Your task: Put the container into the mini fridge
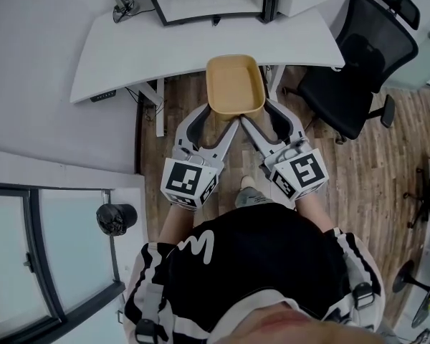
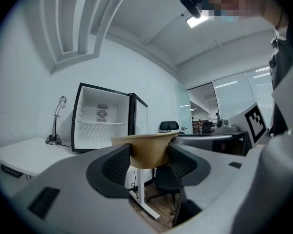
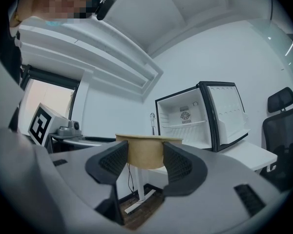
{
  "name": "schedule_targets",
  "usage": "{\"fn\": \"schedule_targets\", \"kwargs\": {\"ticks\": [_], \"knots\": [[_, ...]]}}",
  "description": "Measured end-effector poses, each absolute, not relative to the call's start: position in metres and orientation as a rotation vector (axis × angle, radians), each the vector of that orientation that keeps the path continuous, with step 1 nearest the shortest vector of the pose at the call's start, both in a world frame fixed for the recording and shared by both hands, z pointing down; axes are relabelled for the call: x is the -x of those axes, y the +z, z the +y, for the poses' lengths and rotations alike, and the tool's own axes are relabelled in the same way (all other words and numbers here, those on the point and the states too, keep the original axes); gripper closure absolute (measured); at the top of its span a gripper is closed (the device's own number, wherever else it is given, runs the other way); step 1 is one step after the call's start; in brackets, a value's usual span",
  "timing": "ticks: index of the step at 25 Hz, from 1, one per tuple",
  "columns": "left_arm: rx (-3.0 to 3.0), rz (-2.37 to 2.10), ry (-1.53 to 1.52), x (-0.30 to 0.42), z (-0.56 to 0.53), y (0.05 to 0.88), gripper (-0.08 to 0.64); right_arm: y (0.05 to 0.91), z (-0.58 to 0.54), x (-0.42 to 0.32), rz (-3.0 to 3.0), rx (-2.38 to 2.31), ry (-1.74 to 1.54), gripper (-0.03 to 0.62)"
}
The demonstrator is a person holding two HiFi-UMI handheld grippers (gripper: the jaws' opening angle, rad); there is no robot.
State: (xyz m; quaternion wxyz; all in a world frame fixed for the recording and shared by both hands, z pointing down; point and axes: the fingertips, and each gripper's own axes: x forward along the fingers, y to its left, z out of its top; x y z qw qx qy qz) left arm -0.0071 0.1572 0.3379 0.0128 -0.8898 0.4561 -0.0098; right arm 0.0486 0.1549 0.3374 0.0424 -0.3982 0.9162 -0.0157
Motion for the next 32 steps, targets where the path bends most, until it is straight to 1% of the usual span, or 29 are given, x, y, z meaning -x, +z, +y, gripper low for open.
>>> {"fn": "schedule_targets", "kwargs": {"ticks": [17,32], "knots": [[2.737,1.492,0.000,-0.007,0.072,0.333,0.310,0.332,0.067,-0.062,2.836,1.146,-0.030,0.357],[2.723,1.493,-0.020,-0.010,0.040,0.336,0.310,0.334,0.035,-0.064,2.844,1.128,-0.031,0.357]]}}
